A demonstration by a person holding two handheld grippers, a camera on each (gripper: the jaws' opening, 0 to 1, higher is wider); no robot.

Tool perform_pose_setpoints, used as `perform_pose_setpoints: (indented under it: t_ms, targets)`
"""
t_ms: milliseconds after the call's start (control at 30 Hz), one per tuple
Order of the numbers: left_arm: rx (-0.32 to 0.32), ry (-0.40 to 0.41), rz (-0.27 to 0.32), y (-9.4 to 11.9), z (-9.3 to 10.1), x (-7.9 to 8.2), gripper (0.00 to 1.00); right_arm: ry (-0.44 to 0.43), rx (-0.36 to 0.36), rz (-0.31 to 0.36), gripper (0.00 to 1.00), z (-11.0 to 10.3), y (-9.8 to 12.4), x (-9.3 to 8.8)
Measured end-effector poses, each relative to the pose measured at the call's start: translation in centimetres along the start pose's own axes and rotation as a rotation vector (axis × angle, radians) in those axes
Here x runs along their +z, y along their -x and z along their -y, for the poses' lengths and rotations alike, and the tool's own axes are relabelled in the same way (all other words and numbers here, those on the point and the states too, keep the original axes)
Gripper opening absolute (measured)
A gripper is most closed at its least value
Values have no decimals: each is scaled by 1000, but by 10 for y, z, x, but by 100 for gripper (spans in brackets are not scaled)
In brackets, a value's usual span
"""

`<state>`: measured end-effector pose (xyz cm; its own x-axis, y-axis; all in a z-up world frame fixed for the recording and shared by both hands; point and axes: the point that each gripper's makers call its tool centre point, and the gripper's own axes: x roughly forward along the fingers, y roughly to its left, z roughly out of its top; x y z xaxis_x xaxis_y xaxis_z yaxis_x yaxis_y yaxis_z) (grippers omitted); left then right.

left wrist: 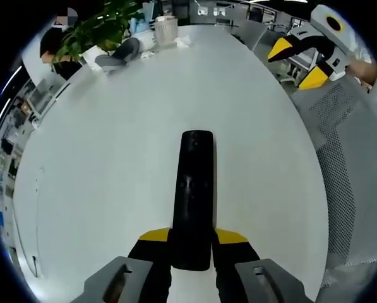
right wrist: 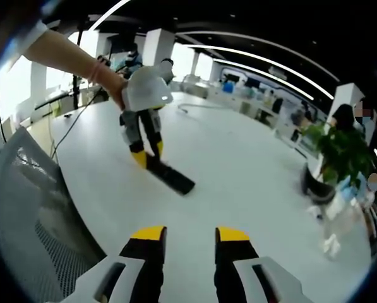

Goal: Press the specified remote control buttons in sequence, fully releasing each button before pressing the next.

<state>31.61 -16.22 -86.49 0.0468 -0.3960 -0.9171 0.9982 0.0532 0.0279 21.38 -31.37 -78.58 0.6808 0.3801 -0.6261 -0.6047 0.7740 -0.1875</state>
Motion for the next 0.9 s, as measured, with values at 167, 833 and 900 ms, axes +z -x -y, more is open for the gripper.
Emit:
perform_pose_setpoints:
  t_ms: [167, 833, 900]
  targets:
    - [0, 2, 7, 0, 2, 0, 24, 1, 1, -1, 27, 0, 0, 0]
    - [-6, -8, 10, 0, 10, 0, 24, 4, 6, -6, 27, -1, -1, -1]
    - [-7, -10, 10, 0, 11, 0, 24, 3, 6, -6, 27, -1, -1, -1]
